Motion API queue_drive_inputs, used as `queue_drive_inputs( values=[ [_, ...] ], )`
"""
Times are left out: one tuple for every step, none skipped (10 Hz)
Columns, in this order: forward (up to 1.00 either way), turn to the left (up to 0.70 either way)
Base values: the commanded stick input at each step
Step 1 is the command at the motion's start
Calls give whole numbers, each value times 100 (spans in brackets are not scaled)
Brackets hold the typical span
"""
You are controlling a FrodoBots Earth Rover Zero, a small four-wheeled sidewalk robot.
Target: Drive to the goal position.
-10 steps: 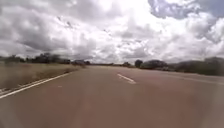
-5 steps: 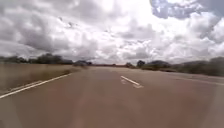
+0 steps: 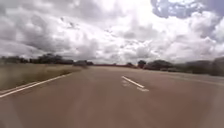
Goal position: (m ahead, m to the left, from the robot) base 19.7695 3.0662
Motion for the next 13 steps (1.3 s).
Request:
queue_drive_inputs(
  values=[
    [100,0],
    [100,0],
    [100,0],
    [100,0],
    [100,0],
    [100,0],
    [100,0],
    [100,0],
    [100,0],
    [100,0],
    [100,0],
    [100,0],
    [100,0]
  ],
)
